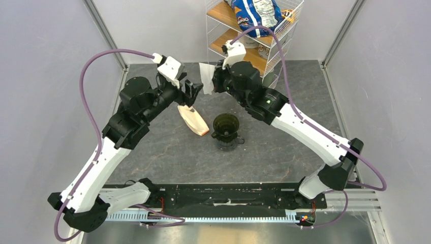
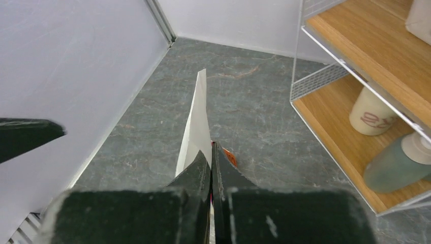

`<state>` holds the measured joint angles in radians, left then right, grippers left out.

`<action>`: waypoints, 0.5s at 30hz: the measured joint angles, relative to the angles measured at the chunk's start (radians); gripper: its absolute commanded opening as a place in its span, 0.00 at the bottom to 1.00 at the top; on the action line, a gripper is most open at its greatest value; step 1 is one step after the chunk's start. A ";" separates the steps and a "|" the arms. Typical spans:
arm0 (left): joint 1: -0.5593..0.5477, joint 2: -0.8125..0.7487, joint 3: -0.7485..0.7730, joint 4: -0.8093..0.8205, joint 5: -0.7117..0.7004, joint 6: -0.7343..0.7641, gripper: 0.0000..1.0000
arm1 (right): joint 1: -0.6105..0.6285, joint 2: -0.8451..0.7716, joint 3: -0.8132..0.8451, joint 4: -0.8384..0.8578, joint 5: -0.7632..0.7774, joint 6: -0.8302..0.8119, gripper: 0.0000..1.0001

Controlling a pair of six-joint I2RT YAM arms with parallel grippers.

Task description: Place the coffee filter in the dripper

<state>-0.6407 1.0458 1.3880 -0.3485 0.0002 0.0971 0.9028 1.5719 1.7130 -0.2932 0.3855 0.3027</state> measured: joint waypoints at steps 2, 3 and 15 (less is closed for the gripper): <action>0.003 -0.019 0.000 -0.036 0.035 0.011 0.84 | -0.026 -0.037 -0.037 0.002 -0.043 0.000 0.00; 0.008 -0.035 0.001 -0.061 0.060 0.019 0.84 | -0.039 -0.061 -0.060 0.002 -0.075 0.000 0.00; 0.208 -0.124 0.132 -0.476 0.512 0.486 0.90 | -0.135 -0.395 -0.274 -0.037 -0.713 -0.012 0.00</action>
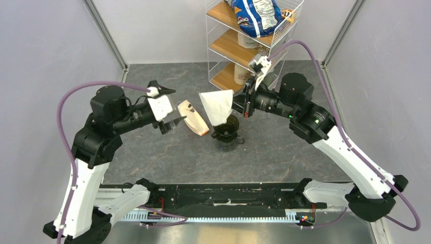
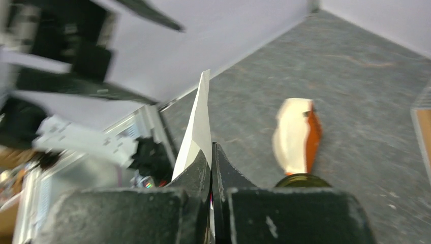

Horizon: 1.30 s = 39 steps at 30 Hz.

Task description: Place the coffee filter in the dripper

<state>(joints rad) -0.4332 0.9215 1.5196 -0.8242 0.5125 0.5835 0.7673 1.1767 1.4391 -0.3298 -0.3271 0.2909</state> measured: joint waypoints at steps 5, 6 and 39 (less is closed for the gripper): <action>-0.021 0.057 0.000 -0.117 0.050 0.291 0.89 | -0.001 -0.035 0.000 -0.062 -0.206 0.016 0.00; -0.031 0.072 0.000 -0.123 0.051 0.328 0.88 | -0.002 -0.032 0.000 -0.076 -0.233 0.022 0.00; -0.404 0.139 -0.041 -0.014 -0.065 0.317 0.36 | -0.083 0.023 -0.003 -0.136 -0.364 0.140 0.34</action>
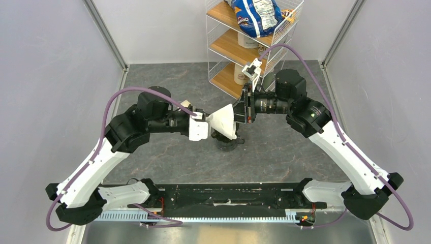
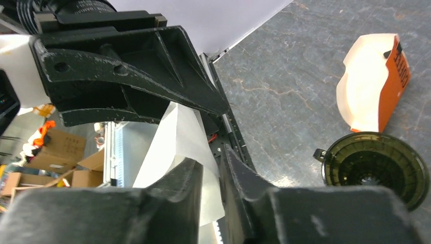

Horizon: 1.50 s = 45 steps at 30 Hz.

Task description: Place the coffee filter in the dripper

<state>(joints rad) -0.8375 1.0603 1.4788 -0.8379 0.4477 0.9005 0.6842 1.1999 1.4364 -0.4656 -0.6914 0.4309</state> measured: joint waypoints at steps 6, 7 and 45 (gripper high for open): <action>0.000 -0.008 -0.023 0.026 0.008 -0.091 0.26 | -0.001 -0.012 -0.008 0.003 0.002 -0.038 0.56; 0.000 -0.008 -0.023 0.027 0.011 -0.108 0.26 | -0.001 -0.017 -0.010 0.005 0.007 -0.047 0.58; 0.000 0.152 0.084 -0.117 0.296 -0.291 0.27 | 0.055 -0.150 -0.038 -0.097 0.037 -0.831 0.67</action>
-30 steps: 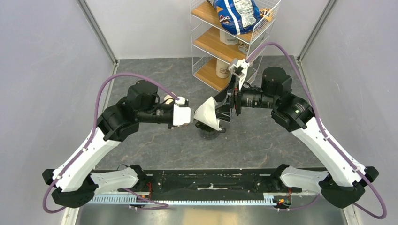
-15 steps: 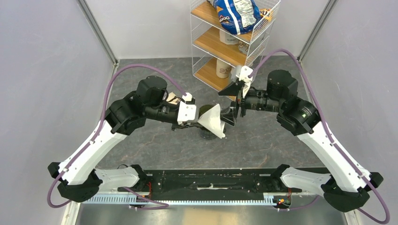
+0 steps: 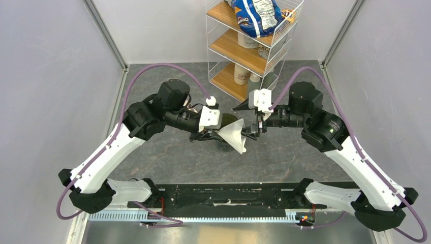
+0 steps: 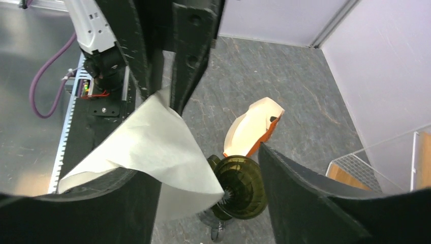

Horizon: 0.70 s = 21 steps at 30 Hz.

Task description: Place the coffee filter in the dripper

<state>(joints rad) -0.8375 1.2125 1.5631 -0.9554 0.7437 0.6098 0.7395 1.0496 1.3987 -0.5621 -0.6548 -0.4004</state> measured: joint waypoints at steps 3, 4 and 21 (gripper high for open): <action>0.000 0.015 0.008 -0.003 0.001 -0.017 0.28 | 0.031 -0.002 0.000 -0.010 -0.001 -0.053 0.42; 0.000 0.018 0.009 -0.004 0.002 -0.021 0.29 | 0.039 -0.003 0.000 -0.015 -0.001 -0.070 0.31; 0.325 -0.149 -0.082 0.255 -0.134 -0.323 0.89 | 0.048 0.002 0.001 -0.039 0.401 0.284 0.00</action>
<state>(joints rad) -0.5125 1.0634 1.4811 -0.7006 0.6094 0.2867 0.7872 1.0519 1.3994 -0.6014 -0.2535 -0.1162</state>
